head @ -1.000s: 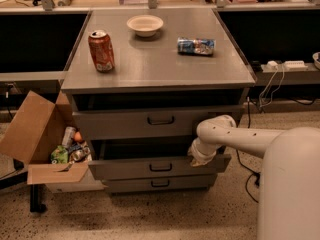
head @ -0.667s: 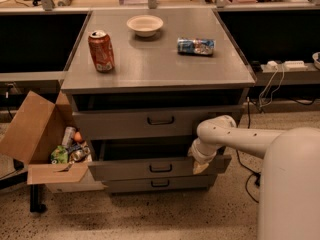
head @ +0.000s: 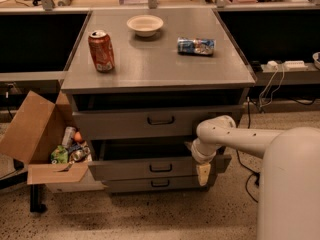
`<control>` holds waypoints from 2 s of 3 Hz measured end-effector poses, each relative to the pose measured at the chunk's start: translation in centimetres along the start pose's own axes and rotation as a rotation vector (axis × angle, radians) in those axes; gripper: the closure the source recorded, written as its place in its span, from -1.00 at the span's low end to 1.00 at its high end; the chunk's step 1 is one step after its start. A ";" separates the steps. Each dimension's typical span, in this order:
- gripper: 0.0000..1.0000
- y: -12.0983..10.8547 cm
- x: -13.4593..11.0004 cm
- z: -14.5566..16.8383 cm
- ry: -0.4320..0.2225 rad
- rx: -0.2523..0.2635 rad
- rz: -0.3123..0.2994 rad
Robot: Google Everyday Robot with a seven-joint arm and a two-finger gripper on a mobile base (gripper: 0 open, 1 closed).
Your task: Open middle drawer
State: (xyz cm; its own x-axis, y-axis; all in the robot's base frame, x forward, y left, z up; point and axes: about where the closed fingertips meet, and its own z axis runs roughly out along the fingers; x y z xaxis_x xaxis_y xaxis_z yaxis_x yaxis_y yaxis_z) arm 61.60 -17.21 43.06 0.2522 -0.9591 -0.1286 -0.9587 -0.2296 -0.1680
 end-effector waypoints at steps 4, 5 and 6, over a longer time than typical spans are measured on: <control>-0.51 3.4 0.4 1.5 -0.031 -0.199 0.188; -0.02 4.6 0.1 0.8 -0.022 -0.216 0.186; 0.42 6.0 0.1 0.7 -0.023 -0.246 0.197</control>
Offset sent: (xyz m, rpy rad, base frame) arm -0.0241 -0.0223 -0.0406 0.0775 0.2303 -0.2096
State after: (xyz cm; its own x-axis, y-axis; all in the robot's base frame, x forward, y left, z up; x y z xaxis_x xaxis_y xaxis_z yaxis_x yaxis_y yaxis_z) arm 55.94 -18.61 41.37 0.0589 -0.9858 -0.1576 -0.9917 -0.0758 0.1034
